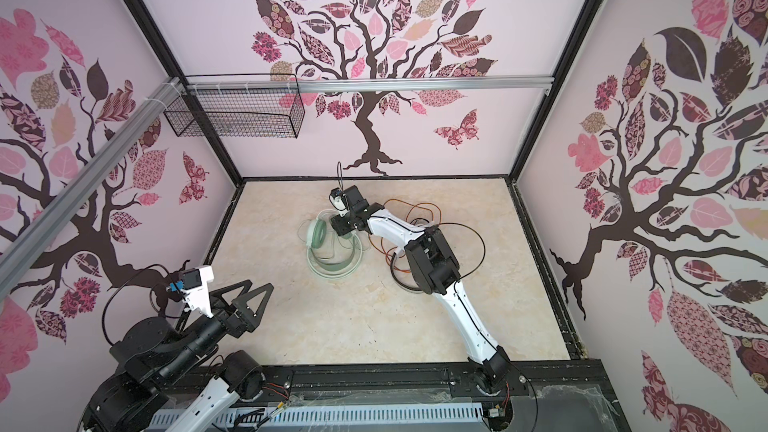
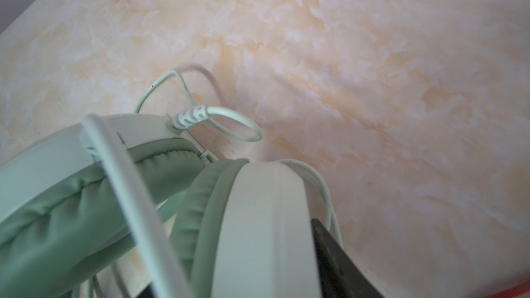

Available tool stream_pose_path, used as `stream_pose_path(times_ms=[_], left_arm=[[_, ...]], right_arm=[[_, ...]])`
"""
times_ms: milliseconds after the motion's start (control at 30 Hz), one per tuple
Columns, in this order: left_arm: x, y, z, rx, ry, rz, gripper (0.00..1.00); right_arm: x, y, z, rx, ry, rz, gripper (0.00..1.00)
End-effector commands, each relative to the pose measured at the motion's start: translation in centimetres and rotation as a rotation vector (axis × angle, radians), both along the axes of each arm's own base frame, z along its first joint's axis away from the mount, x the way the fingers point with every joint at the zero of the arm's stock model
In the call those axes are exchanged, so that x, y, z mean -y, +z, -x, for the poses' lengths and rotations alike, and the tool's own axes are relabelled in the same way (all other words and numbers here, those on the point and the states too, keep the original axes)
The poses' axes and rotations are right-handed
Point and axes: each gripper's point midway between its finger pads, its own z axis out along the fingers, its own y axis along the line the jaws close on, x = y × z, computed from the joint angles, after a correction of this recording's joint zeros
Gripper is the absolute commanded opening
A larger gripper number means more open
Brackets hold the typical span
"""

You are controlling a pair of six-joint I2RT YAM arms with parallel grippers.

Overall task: Wrap the headphones
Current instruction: 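Grasp the mint-green headset headband with the right gripper while the left arm lifts, then bring the left gripper to the green headset and grasp the ear cup nearest it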

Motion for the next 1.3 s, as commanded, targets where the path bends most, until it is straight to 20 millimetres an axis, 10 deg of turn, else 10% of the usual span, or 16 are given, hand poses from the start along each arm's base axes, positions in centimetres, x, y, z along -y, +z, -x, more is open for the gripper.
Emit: stream_pose_path(times_ms=[0,233,433,800,1033,1267], left_arm=[[0.1,-0.2,-0.1,0.011,-0.006,-0.008,0.97],[-0.1,-0.5,-0.6,-0.003,0.021,-0.021,0.97],[-0.5,-1.7,-1.9,-0.105,0.090,-0.055,0.97],[7.5,-8.9,-4.0,-0.455,-0.085,0.060,0.97],[7.9,-12.8,-5.2,-0.707,0.123,-0.130,0.97],[10.2,-12.1,-7.4,-0.632,0.079,-0.120,0.97]], right_arm=[[-0.1,-0.7,0.0,-0.030,-0.053,0.000,0.36],[2.0,5.9,2.0,0.082,-0.136,-0.073,0.26],[8.0,10.9,5.5,0.162,-0.319,-0.119,0.32],[17.7,14.1,12.4,0.194,-0.639,-0.301,0.31],[18.2,15.6,14.1,0.281,-0.740,-0.289,0.31],[15.9,15.1,14.1,0.272,-0.749,-0.265,0.30]])
